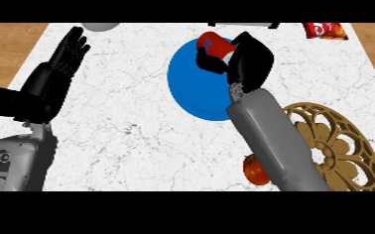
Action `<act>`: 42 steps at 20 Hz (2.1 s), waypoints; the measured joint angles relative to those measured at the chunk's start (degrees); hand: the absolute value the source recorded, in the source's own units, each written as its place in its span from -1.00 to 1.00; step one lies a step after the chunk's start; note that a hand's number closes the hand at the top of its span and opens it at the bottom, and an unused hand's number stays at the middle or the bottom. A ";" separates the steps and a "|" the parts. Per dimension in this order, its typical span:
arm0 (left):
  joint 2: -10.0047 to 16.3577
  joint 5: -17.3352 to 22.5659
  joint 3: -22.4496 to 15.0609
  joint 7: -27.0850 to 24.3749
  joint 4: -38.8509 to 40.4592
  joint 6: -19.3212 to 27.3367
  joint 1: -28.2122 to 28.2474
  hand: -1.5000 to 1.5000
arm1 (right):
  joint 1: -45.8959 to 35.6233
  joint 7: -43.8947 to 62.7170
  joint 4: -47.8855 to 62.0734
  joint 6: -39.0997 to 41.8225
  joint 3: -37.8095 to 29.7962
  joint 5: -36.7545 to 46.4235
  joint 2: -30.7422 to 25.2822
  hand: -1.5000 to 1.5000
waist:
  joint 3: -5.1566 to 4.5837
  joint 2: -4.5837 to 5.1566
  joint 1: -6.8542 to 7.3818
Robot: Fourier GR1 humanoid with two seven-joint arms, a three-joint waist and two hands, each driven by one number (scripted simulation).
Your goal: Pick the can from the placemat and place it in the plate
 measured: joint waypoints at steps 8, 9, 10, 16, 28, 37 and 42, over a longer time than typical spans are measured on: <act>-0.36 -0.05 -0.13 0.00 0.20 -0.24 -0.91 0.00 | -6.71 -4.18 17.72 -10.76 -7.03 -6.76 0.06 -1.00 | 0.03 0.35 0.68; -0.36 -0.02 -0.15 0.01 0.47 -0.35 -1.31 0.00 | -6.87 -5.14 19.45 -12.90 -7.64 -8.01 0.07 -1.00 | 0.04 0.48 0.88; -0.51 -0.05 -0.26 -0.06 0.58 -0.37 -1.46 0.00 | -7.56 -5.97 21.15 -14.66 -8.26 -9.44 0.11 -1.00 | 0.06 0.55 1.03; -0.72 -0.25 -0.48 0.02 1.13 -0.59 -2.24 0.00 | -11.25 -12.43 28.11 -25.27 -11.65 -15.71 0.21 -1.00 | 0.09 0.77 1.65; -0.32 -0.52 0.72 -0.44 1.57 -0.51 -0.95 0.00 | -12.02 -22.98 27.99 -45.24 -12.20 -25.93 0.13 -1.00 | 0.06 -0.13 0.15; -0.35 -1.19 2.04 -0.67 0.37 0.33 2.69 0.00 | 4.34 -25.31 9.58 -50.38 -5.51 -29.52 0.20 -1.00 | -0.02 -1.28 -3.53; -0.33 -1.40 2.68 -0.26 -0.40 0.50 3.30 0.00 | 18.65 -24.49 -5.46 -49.61 -1.13 -25.99 -0.04 -1.00 | -0.05 -1.40 -4.42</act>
